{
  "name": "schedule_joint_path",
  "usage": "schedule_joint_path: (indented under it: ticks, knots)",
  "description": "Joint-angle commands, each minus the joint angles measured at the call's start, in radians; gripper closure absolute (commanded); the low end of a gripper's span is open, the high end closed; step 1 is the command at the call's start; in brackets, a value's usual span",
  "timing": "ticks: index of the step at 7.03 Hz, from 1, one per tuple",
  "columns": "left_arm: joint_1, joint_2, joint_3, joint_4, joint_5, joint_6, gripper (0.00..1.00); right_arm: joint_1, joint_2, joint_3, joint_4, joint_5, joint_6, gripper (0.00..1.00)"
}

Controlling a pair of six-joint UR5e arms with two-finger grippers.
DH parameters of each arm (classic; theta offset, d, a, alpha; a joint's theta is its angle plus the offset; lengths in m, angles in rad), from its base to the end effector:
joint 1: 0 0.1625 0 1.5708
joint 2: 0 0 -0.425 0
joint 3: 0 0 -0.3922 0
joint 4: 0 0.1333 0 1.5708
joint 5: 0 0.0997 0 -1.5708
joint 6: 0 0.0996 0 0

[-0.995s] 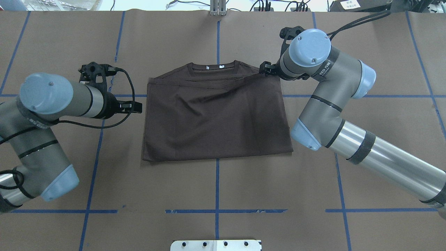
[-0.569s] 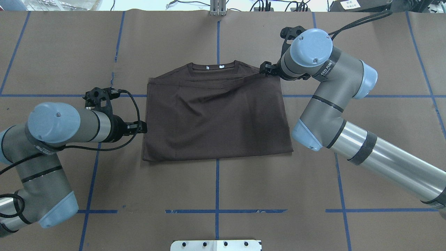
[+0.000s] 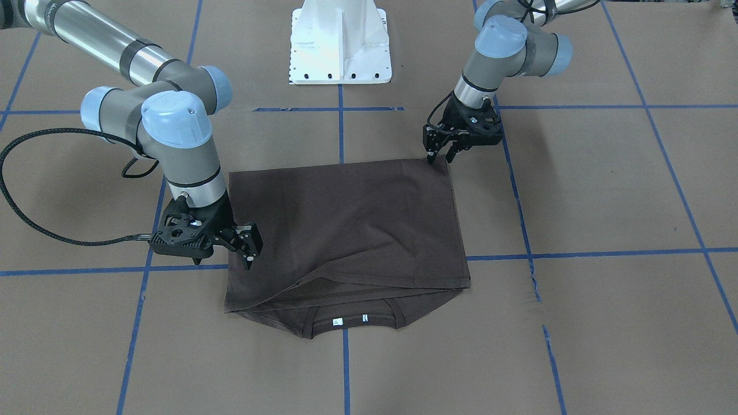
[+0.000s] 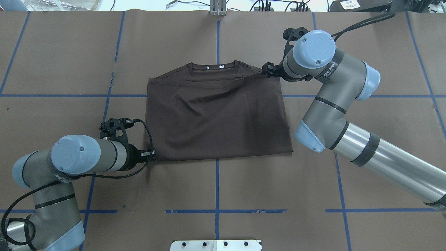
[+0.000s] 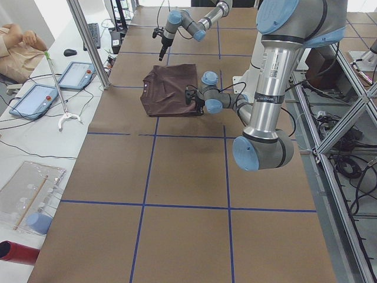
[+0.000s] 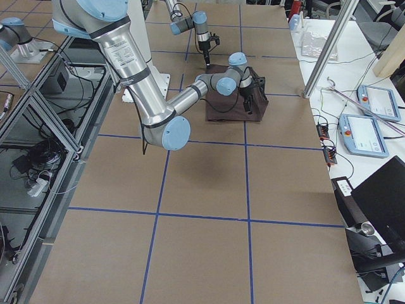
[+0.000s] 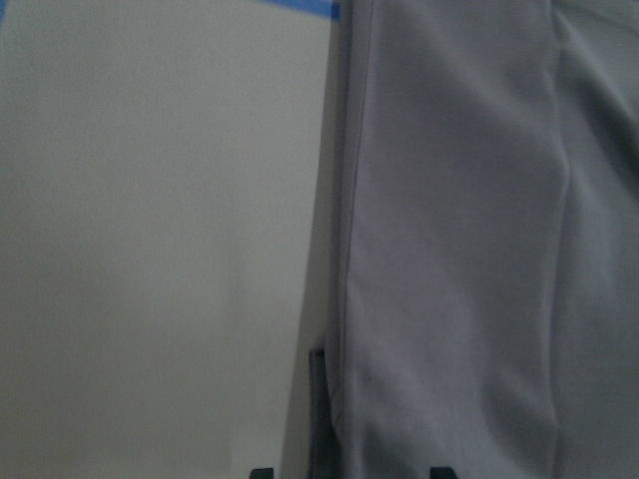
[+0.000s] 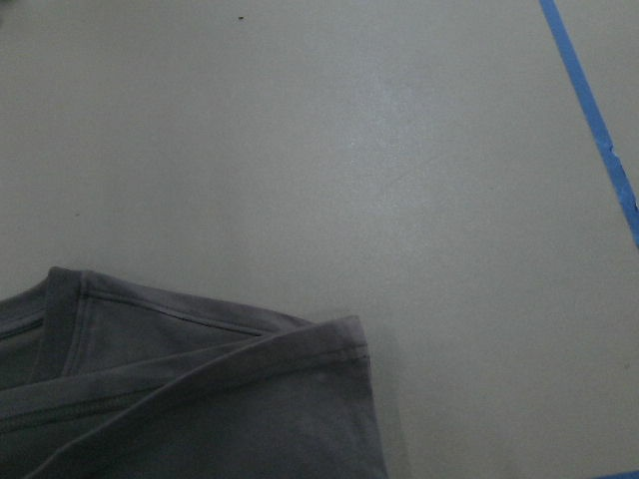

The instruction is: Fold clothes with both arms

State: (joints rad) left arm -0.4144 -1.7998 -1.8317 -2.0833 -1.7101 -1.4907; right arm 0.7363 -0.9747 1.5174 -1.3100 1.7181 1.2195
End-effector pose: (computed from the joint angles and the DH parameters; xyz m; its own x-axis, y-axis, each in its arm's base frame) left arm 0.4822 -0.3426 0.3609 0.5145 -0.1397 -0.8460 0.2513 0.9679 -0.0071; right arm -0.4498 -0.5678 0.3083 0.6846 0.1611 0.7109 -0.3732 0.9152 0.1520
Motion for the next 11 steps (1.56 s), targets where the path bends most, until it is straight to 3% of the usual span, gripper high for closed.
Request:
schedule_joint_path:
  ticks: [1, 4, 6, 7, 9, 11]
  knots:
    - [0.008, 0.000, 0.000, 0.002, 0.001, -0.010, 1.00, 0.000, -0.004, 0.003, 0.000, 0.000, 0.000, 0.00]
    - [-0.012, 0.008, -0.006, 0.009, 0.001, 0.021, 1.00, -0.002, -0.006, 0.003, 0.000, -0.002, 0.005, 0.00]
    - [-0.142, 0.037, 0.026, 0.011, 0.001, 0.206, 1.00, -0.002, -0.006, 0.003, 0.000, -0.003, 0.005, 0.00]
    - [-0.211, 0.027, 0.101, 0.005, 0.026, 0.295, 1.00, -0.003, -0.006, 0.003, 0.000, -0.003, 0.006, 0.00]
    - [-0.358, -0.163, 0.359, -0.007, 0.061, 0.403, 1.00, -0.003, -0.006, 0.003, 0.000, -0.005, 0.006, 0.00]
    - [-0.455, -0.402, 0.757, -0.204, 0.064, 0.460, 1.00, -0.003, -0.005, 0.018, -0.002, -0.005, 0.008, 0.00]
